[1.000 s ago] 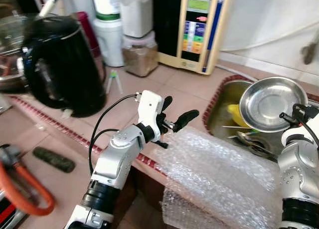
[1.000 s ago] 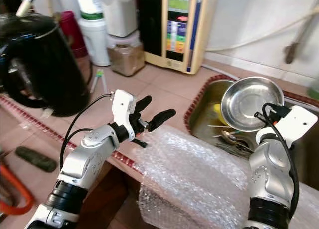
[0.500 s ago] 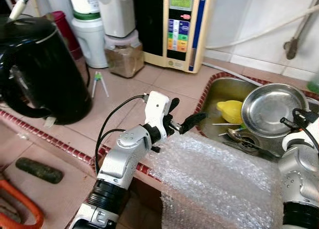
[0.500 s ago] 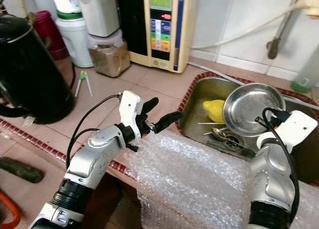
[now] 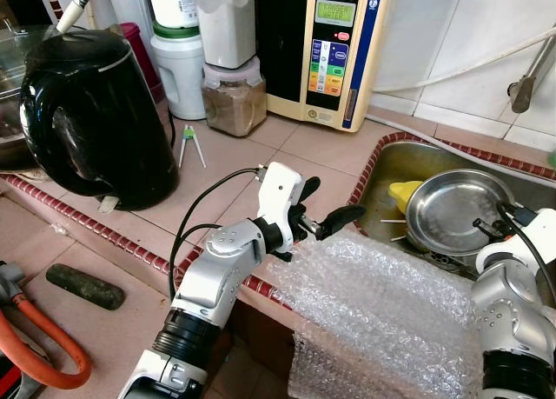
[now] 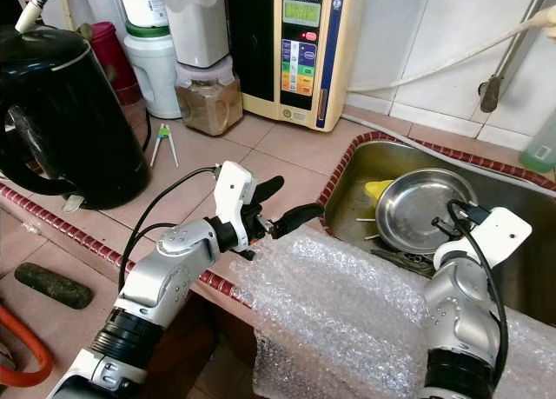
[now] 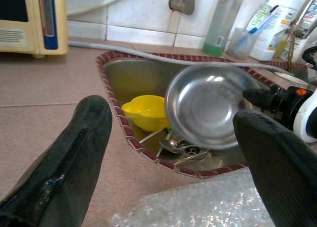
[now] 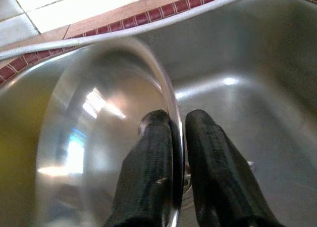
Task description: Kitchen organization
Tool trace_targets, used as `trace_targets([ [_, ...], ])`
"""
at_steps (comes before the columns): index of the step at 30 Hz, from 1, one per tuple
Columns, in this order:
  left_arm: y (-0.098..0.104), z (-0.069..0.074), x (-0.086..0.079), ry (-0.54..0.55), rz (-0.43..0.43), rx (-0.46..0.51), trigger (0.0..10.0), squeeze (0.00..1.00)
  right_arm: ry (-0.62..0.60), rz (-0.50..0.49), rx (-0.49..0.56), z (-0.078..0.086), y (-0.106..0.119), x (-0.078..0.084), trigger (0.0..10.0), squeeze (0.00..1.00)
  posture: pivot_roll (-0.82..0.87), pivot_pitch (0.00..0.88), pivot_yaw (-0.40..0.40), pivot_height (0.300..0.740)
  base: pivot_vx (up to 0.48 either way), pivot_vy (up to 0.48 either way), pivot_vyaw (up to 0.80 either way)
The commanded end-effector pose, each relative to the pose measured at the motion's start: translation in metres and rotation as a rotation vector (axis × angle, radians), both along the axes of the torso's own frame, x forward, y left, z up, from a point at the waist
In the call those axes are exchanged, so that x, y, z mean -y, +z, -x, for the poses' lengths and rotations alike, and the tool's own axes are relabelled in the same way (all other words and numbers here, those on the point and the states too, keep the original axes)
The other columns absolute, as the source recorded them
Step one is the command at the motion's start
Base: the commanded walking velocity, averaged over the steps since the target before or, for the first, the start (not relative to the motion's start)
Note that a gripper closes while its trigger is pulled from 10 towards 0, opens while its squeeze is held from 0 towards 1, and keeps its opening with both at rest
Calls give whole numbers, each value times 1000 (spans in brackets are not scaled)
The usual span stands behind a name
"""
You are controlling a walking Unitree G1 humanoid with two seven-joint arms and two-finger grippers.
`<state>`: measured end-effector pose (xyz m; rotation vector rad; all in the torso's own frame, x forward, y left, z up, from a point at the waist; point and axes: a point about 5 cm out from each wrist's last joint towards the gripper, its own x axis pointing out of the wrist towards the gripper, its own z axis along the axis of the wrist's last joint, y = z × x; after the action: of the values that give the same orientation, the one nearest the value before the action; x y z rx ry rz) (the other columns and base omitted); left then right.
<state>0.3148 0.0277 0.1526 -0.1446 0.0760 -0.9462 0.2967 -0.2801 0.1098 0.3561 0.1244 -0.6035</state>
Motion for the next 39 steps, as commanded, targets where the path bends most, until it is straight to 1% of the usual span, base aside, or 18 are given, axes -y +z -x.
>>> trace_targets([
  [1,4,-1,6,-28,-9,11,10000,0,17,-4,-24,-4,-2,-4,10000,1000,-62,0,27,740,0,0,0],
  [12,1,-1,3,6,-4,-1,10000,0,39,14,-7,-7,3,-8,10000,1000,-63,0,27,740,0,0,0],
  [13,1,-4,-2,57,2,-8,10000,0,84,58,13,-9,9,-13,10000,1000,-62,0,28,740,0,0,0],
  [16,1,-7,-6,97,6,-7,10000,0,119,108,20,-10,13,-18,10000,1000,-61,0,27,740,0,0,0],
  [17,0,-8,-10,134,6,-8,10000,0,150,165,23,-12,17,-22,10000,1000,-62,0,27,740,0,0,0],
  [18,0,-10,-21,219,-2,1,10000,0,261,258,83,-13,28,-38,10000,1000,-57,0,26,740,0,0,0],
  [19,0,-10,-21,219,-2,1,10000,0,261,258,83,-13,28,-38,10000,1000,-57,0,26,740,0,0,0],
  [20,0,-11,-24,244,-7,6,10000,0,292,284,99,-13,32,-43,10000,1000,-57,0,26,740,0,0,0],
  [21,0,-11,-32,292,-10,25,10000,0,347,345,119,-13,37,-51,10000,1000,-54,0,24,740,0,0,0],
  [22,0,-11,-32,292,-10,25,10000,0,347,345,119,-13,37,-51,10000,1000,-54,0,24,740,0,0,0],
  [25,2,-8,-50,360,-69,131,10000,0,458,511,172,-10,52,-70,10000,1000,-44,0,17,740,0,0,0],
  [28,2,-7,-55,375,-65,131,10000,0,469,558,184,-9,56,-73,10000,1000,-44,0,16,740,0,0,0],
  [29,3,-5,-63,415,-55,142,10000,0,477,627,190,-9,64,-77,10000,1000,-39,0,15,740,0,0,0],
  [30,3,-5,-63,415,-55,142,10000,0,477,627,190,-9,64,-77,10000,1000,-39,0,15,740,0,0,0],
  [31,1,-2,-69,440,-56,142,10000,0,491,674,207,-8,70,-81,10000,1000,-35,0,14,740,0,0,0],
  [35,0,0,-74,471,-63,140,10000,0,492,707,223,-6,74,-84,10000,1000,-31,0,11,740,0,0,0],
  [38,3,2,-87,578,-50,143,10000,0,532,754,224,0,75,-91,10000,1000,-24,0,11,740,0,0,0],
  [39,3,2,-87,578,-50,143,10000,0,532,754,224,0,75,-91,10000,1000,-24,0,11,740,0,0,0],
])
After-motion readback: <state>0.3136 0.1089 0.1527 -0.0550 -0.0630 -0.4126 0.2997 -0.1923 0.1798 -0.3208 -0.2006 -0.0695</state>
